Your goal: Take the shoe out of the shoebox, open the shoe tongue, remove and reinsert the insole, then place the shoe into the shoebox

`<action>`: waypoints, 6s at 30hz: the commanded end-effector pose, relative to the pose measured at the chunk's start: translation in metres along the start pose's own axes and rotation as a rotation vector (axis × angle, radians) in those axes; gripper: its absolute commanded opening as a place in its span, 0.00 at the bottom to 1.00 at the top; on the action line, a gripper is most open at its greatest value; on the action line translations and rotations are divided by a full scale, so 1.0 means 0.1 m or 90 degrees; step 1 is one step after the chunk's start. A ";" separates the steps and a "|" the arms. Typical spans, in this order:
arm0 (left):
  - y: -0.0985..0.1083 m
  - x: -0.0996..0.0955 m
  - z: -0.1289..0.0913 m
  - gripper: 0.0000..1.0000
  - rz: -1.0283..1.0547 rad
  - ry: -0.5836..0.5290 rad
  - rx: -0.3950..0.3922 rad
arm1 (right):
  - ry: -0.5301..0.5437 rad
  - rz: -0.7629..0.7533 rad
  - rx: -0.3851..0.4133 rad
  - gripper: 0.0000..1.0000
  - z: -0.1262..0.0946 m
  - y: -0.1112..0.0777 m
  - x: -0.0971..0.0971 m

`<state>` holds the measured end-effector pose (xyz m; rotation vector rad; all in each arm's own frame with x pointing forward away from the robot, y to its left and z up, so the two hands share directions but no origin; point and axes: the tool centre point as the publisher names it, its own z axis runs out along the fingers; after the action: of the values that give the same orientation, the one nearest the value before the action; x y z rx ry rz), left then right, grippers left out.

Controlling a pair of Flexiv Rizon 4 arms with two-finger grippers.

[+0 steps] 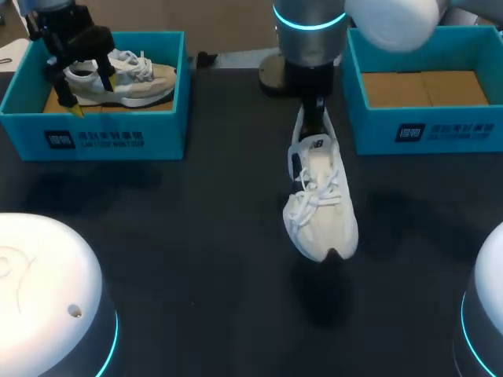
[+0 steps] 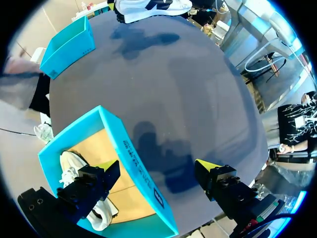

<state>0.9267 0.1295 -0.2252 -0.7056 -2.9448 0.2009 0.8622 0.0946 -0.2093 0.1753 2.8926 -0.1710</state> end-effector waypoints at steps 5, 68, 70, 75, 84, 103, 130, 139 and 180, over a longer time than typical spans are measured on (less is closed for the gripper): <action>0.00 0.00 0.00 1.00 0.001 0.000 -0.001 | -0.029 -0.016 0.061 0.00 -0.60 -0.50 -0.54; 0.00 0.00 0.00 1.00 0.001 0.000 -0.001 | -0.081 0.320 0.114 0.00 0.32 -2.87 -3.79; 0.00 0.00 0.00 1.00 0.001 0.000 -0.001 | -0.092 0.381 0.129 0.00 0.31 -2.94 -3.73; 0.00 0.00 0.00 1.00 0.001 0.000 -0.001 | -0.049 0.591 0.168 0.00 0.32 -3.21 -3.48; 0.00 0.00 0.00 1.00 0.001 0.000 -0.001 | -0.049 0.591 0.168 0.00 0.32 -3.21 -3.48; 0.00 0.00 0.00 1.00 0.001 0.000 -0.001 | -0.114 0.935 0.278 0.00 0.48 -3.93 -3.32; 0.00 0.00 0.00 1.00 0.001 0.000 -0.001 | -0.173 1.012 0.330 0.00 0.74 -4.06 -3.03; 0.00 0.00 0.00 1.00 0.001 0.000 -0.001 | -0.161 1.045 0.333 0.00 0.78 -4.06 -2.94; 0.00 0.00 0.00 1.00 0.001 0.000 -0.001 | -0.086 1.050 0.305 0.00 0.81 -3.96 -2.35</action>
<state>0.9267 0.1295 -0.2252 -0.7057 -2.9448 0.2009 1.0582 -0.3320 -0.1911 2.2240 1.6460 -0.4829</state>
